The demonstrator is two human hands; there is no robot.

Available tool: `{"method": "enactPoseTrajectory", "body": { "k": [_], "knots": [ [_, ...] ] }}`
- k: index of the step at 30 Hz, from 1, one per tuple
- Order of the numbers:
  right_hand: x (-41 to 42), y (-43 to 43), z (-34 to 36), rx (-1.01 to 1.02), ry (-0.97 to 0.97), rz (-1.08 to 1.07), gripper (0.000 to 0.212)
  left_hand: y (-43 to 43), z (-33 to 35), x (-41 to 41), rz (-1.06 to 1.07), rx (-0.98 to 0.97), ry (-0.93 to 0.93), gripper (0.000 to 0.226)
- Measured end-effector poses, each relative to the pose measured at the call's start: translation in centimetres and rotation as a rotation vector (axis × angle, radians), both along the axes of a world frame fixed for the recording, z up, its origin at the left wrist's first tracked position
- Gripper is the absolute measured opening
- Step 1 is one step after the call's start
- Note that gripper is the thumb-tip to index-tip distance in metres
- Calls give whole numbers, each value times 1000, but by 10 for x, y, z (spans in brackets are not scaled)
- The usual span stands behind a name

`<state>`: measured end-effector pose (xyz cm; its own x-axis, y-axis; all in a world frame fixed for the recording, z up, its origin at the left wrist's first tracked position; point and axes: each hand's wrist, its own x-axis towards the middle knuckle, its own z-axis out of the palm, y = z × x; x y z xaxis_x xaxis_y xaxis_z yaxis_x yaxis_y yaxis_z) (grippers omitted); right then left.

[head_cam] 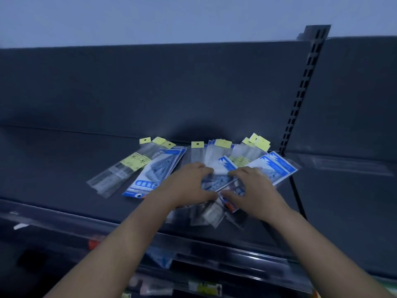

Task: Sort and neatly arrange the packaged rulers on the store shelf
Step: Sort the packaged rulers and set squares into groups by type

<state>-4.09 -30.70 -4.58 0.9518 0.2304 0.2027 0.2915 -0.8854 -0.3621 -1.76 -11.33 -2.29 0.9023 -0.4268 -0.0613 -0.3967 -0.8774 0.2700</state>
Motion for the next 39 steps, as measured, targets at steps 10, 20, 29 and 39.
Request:
{"method": "enactPoseTrajectory", "body": {
  "k": [10,20,29,39],
  "knots": [
    [29,24,22,397,199,-264,57,24,15,20,-125,-263,-93,82],
    [52,27,37,1147,419,-204,17,30,43,56,-324,-332,-331,68],
    [43,-4,36,1379,336,-331,22,50,35,96,-395,-344,-60,41],
    [17,-23,26,1486,125,-625,25,39,25,111,-626,-35,131,49]
  ]
}}
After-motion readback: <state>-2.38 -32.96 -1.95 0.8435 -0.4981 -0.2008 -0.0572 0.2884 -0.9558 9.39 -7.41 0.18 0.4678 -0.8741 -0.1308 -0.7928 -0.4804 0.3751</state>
